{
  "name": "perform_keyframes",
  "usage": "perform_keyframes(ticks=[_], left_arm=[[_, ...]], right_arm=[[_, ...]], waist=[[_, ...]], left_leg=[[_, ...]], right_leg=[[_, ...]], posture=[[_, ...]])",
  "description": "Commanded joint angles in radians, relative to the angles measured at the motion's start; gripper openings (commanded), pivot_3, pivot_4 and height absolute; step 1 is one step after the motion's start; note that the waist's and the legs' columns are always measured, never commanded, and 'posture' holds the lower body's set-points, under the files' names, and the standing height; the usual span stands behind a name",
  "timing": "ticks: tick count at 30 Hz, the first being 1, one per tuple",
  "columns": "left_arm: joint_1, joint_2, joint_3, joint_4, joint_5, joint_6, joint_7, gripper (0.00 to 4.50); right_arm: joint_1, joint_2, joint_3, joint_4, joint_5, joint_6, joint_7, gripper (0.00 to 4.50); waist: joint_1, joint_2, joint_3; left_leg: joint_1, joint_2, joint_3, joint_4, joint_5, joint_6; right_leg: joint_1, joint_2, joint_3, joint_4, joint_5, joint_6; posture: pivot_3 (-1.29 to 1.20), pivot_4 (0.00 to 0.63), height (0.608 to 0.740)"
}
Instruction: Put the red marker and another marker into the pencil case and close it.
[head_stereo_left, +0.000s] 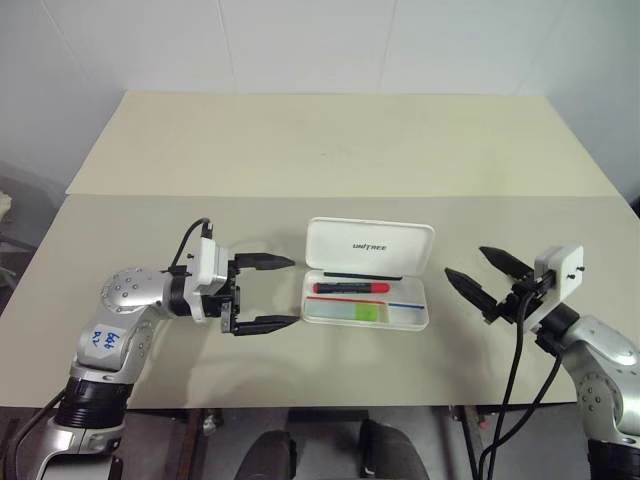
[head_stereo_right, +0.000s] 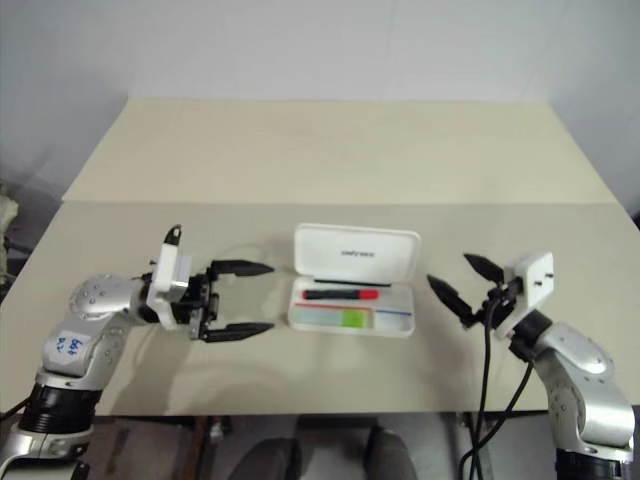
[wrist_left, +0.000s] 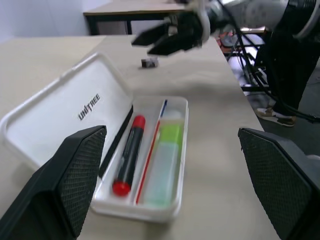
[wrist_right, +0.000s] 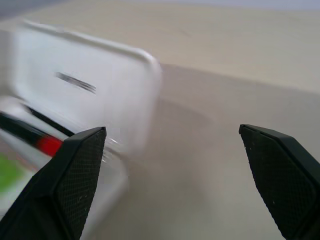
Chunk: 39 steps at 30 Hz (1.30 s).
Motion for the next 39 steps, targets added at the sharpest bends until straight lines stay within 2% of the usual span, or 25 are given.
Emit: perform_keyframes(ticks=[1, 9, 13, 15, 18, 21, 31, 35, 39], left_arm=[[-0.05, -0.037, -0.029, 0.01, 0.013, -0.022, 0.018, 4.5], [-0.108, -0.103, -0.073, 0.048, 0.035, -0.029, 0.03, 4.5], [-0.12, -0.12, -0.08, 0.059, 0.038, -0.032, 0.028, 4.5], [-0.126, -0.128, -0.087, 0.061, 0.04, -0.032, 0.03, 4.5], [-0.129, -0.133, -0.091, 0.062, 0.044, -0.033, 0.031, 4.5], [-0.13, -0.133, -0.094, 0.058, 0.047, -0.037, 0.032, 4.5], [-0.118, -0.122, -0.086, 0.04, 0.048, -0.037, 0.05, 4.5], [-0.117, -0.117, -0.081, 0.045, 0.044, -0.04, 0.049, 4.5], [-0.116, -0.113, -0.078, 0.051, 0.04, -0.044, 0.048, 4.5]], right_arm=[[-0.021, -0.007, -0.061, 0.095, -0.078, -0.099, -0.106, 4.49], [-0.107, -0.018, -0.051, 0.387, -0.163, -0.233, -0.183, 4.49], [-0.159, -0.031, -0.036, 0.527, -0.165, -0.272, -0.147, 4.49], [-0.205, -0.049, -0.026, 0.658, -0.168, -0.3, -0.098, 4.49], [-0.251, -0.068, -0.019, 0.784, -0.167, -0.343, -0.052, 4.49], [-0.284, -0.083, -0.007, 0.858, -0.162, -0.346, -0.003, 3.92], [-0.297, -0.088, 0.026, 0.827, -0.158, -0.333, 0.039, 0.43], [-0.314, -0.085, 0.034, 0.801, -0.137, -0.329, 0.082, 0.42], [-0.318, -0.079, 0.058, 0.68, -0.09, -0.289, 0.173, 0.42]], waist=[[0.001, 0.0, 0.0], [-0.003, -0.001, -0.001], [-0.004, -0.001, -0.001], [-0.008, -0.002, -0.001], [-0.013, -0.003, -0.002], [-0.016, -0.003, -0.002], [-0.02, -0.005, -0.003], [-0.021, -0.005, -0.003], [-0.024, -0.001, -0.001]], left_leg=[[0.001, 0.0, 0.001, 0.0, 0.0, 0.0], [0.003, 0.002, 0.008, -0.001, 0.0, 0.0], [0.003, 0.002, 0.009, -0.001, 0.0, 0.0], [0.004, 0.003, 0.009, 0.0, 0.0, 0.0], [0.007, 0.003, 0.01, 0.0, 0.0, 0.001], [0.009, 0.004, 0.009, 0.002, -0.001, 0.002], [0.008, 0.004, 0.007, 0.005, -0.001, 0.003], [0.008, 0.004, 0.007, 0.005, -0.001, 0.003], [0.007, 0.005, 0.007, 0.003, -0.001, 0.003]], right_leg=[[0.0, 0.0, 0.0, 0.0, 0.0, 0.0], [-0.001, 0.0, 0.001, 0.0, 0.0, 0.0], [0.0, 0.0, 0.001, -0.001, 0.0, 0.0], [0.0, 0.0, 0.002, -0.001, 0.0, 0.0], [0.007, 0.0, 0.001, -0.005, 0.001, -0.001], [0.012, 0.001, -0.001, -0.009, 0.005, -0.001], [0.013, 0.0, -0.001, -0.01, 0.007, -0.001], [0.013, 0.0, -0.001, -0.01, 0.007, -0.001], [0.012, 0.001, -0.001, -0.011, 0.007, -0.001]], posture=[[0.0, 0.15, 0.74], [0.0, 0.15, 0.74], [0.0, 0.15, 0.74], [0.0, 0.15, 0.74], [0.0, 0.15, 0.74], [0.0, 0.15, 0.74], [0.0, 0.15, 0.74], [0.0, 0.15, 0.74], [0.0, 0.15, 0.74]])
